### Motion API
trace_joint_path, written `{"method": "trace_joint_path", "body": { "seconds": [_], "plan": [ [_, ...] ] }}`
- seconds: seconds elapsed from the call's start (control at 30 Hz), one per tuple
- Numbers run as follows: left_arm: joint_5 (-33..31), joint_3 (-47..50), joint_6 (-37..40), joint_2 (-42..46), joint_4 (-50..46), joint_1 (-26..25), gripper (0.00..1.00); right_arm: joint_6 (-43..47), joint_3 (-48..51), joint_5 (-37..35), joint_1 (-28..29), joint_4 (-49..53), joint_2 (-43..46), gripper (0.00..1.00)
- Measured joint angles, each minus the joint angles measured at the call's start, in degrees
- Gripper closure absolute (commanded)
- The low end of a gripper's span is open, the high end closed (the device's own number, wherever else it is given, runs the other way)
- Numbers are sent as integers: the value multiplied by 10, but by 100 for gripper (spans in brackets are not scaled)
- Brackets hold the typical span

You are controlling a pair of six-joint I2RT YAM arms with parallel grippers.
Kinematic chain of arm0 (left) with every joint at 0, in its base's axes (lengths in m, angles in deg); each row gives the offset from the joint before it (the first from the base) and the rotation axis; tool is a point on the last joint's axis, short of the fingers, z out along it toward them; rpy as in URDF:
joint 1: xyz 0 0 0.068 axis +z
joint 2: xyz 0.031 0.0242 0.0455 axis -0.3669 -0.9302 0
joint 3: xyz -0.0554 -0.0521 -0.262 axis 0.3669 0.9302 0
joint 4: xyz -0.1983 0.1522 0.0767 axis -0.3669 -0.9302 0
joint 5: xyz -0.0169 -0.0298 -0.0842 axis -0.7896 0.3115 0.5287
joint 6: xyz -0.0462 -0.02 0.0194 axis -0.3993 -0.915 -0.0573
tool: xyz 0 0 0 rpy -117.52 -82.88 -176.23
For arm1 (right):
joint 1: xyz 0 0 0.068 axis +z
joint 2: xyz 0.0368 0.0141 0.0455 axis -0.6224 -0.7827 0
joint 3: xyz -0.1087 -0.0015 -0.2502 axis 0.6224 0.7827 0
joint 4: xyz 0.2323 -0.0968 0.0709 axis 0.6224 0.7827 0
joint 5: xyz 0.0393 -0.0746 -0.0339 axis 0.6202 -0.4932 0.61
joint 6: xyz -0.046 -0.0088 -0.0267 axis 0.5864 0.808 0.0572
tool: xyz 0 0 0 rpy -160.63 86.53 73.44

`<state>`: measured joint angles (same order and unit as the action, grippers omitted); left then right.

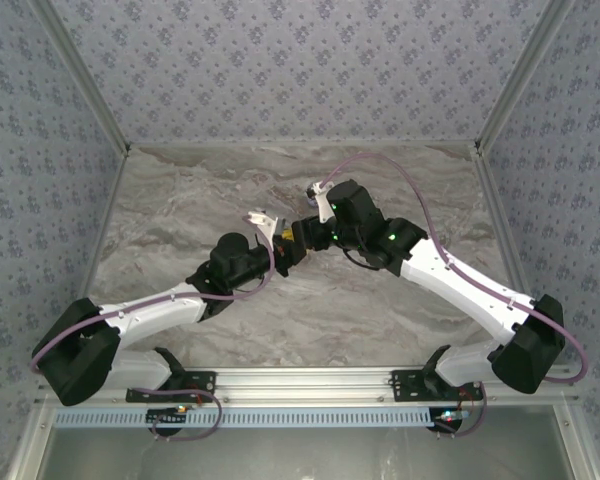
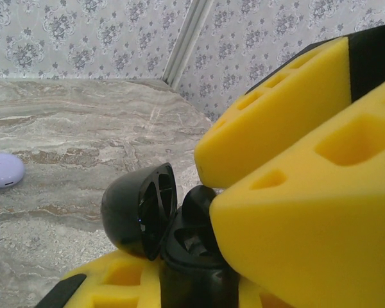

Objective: Insert the wireless bluetooth earbuds into the charging case

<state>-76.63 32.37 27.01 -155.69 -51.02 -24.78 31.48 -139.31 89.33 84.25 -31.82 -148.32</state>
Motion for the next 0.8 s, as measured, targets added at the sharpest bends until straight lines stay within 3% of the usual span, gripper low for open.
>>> {"method": "trace_joint_path", "body": {
  "seconds": [0.8],
  "plan": [
    [4,0,13,0,0,0,94,-2,-16,24,-4,19,0,46]
  ]
}}
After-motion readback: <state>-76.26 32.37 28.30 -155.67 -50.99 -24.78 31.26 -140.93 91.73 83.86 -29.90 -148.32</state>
